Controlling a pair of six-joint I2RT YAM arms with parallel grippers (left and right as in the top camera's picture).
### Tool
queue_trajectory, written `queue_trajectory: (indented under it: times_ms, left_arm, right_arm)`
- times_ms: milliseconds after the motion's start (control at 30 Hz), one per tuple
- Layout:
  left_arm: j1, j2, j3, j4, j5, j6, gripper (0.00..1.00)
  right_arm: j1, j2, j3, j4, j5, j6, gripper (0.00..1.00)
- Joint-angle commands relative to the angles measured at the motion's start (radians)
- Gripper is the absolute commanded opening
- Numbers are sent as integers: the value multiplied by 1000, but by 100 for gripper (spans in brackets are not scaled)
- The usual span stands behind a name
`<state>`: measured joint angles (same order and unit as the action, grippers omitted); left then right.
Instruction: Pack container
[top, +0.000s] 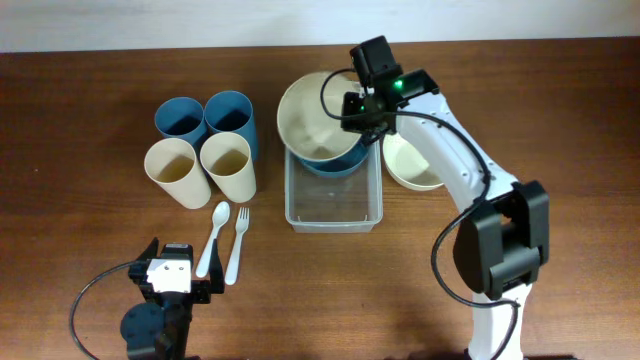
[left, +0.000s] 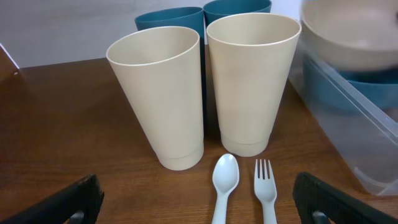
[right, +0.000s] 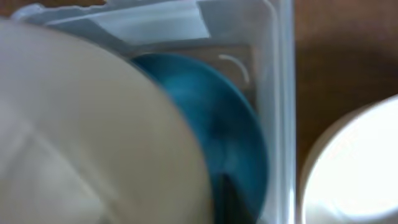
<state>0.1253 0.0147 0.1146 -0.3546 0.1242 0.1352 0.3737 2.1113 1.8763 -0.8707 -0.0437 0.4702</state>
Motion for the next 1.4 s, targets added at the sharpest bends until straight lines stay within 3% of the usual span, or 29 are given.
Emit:
queue_trajectory:
  times_ms: [0, 33, 233, 467, 567, 667, 733, 1033, 1367]
  left_arm:
    - [-4, -8, -6, 1, 11, 13, 100]
    - [-4, -8, -6, 1, 11, 13, 99]
    - [-4, -8, -6, 1, 11, 13, 100]
    - [-4, -8, -6, 1, 11, 13, 100]
    - [-4, -8, -6, 1, 11, 13, 100]
    - [-4, -8, -6, 1, 11, 13, 100]
    - [-4, -8, -6, 1, 11, 13, 100]
    - [-4, -8, -6, 1, 11, 13, 99]
    - [-4, -8, -6, 1, 11, 13, 100]
  right_arm:
    - [-9, -37, 31, 9, -43, -29, 47]
    - [-14, -47, 46, 0, -43, -34, 54]
    - [-67, -125, 150, -144, -42, -35, 56]
    - [-234, -170, 171, -323, -45, -36, 58]
    - [-282, -161, 168, -356, -152, -118, 49]
    - [-274, -160, 168, -351, -248, -207, 18]
    - [-252, -159, 168, -345, -232, -209, 4]
    - [-126, -75, 120, -249, -180, -208, 4]
    - [-99, 89, 119, -192, -185, -209, 4]
